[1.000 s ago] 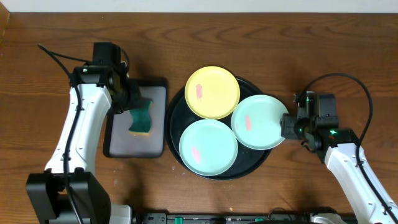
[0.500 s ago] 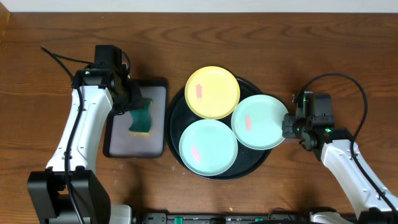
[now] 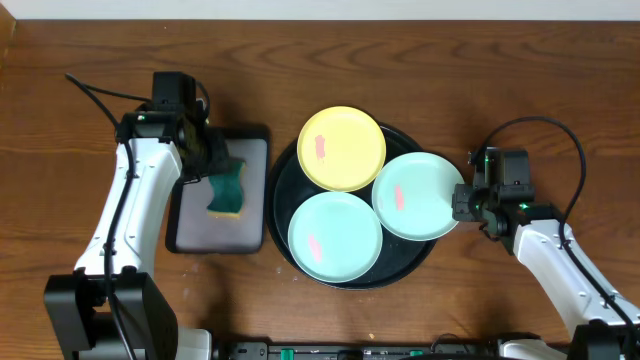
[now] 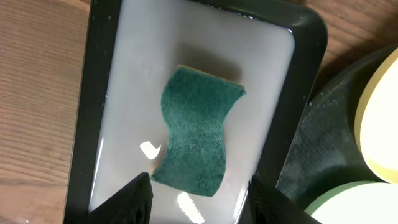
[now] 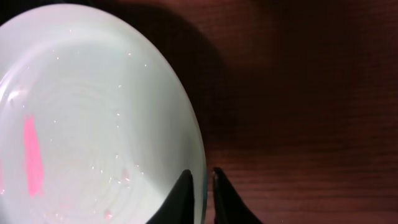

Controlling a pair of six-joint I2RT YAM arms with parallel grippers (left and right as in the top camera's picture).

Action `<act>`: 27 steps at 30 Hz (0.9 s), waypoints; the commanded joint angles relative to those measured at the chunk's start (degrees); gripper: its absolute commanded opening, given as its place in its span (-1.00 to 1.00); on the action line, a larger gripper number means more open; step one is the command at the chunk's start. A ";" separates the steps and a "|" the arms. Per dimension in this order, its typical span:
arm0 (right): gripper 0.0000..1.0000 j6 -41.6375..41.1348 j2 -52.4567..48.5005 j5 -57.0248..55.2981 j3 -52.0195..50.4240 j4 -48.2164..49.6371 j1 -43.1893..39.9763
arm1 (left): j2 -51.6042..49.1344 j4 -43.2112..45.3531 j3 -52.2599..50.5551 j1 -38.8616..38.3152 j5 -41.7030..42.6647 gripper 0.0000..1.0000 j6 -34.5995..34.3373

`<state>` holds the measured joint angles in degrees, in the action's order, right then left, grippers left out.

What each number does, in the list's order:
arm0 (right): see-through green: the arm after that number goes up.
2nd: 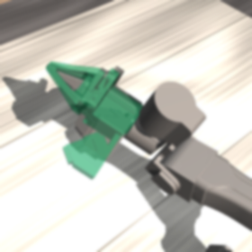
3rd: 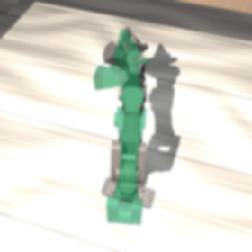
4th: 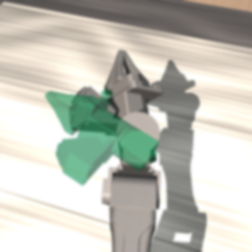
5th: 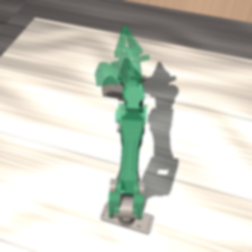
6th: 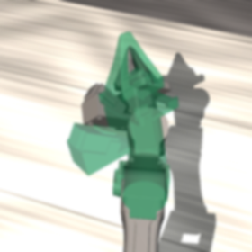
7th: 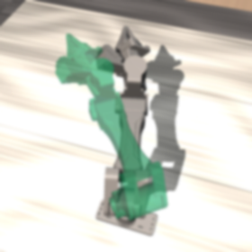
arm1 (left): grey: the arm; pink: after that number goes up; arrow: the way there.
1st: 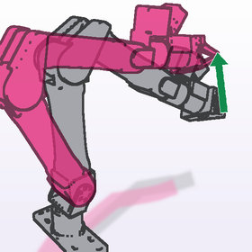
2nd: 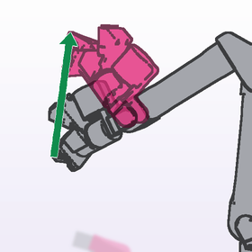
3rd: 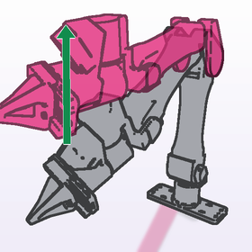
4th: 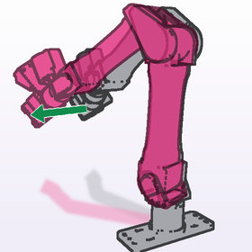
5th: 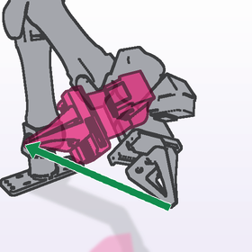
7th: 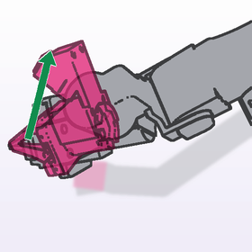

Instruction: Clean dirty plates on tray and stack at the side

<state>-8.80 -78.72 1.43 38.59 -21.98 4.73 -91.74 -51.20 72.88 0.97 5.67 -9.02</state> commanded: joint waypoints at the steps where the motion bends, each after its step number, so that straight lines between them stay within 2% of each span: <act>1: -0.73 -0.15 -0.31 -0.52 -0.22 0.17 -0.13 | -0.11 -0.11 -0.68 0.20 -0.13 0.02 -0.26; 5: -0.69 -0.15 -0.33 -0.52 -0.24 0.17 -0.13 | -0.66 -0.07 -0.85 0.20 -0.31 0.02 -0.26; 9: -0.81 -0.15 -0.33 -0.55 -0.31 0.15 -0.13 | -1.66 0.42 -1.46 0.20 -0.33 0.02 -0.26; 19: -0.81 -0.15 -0.63 -0.55 -0.81 0.98 -0.13 | -3.08 1.44 -1.46 0.20 -0.33 0.02 -0.26; 27: -0.94 -0.20 -2.03 -0.50 -0.81 1.88 -0.13 | -3.10 1.46 -1.81 0.20 -0.33 0.02 -0.26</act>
<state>-8.73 -80.27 1.37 38.39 -20.34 4.71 -94.43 -49.69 71.79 0.97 5.67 -9.02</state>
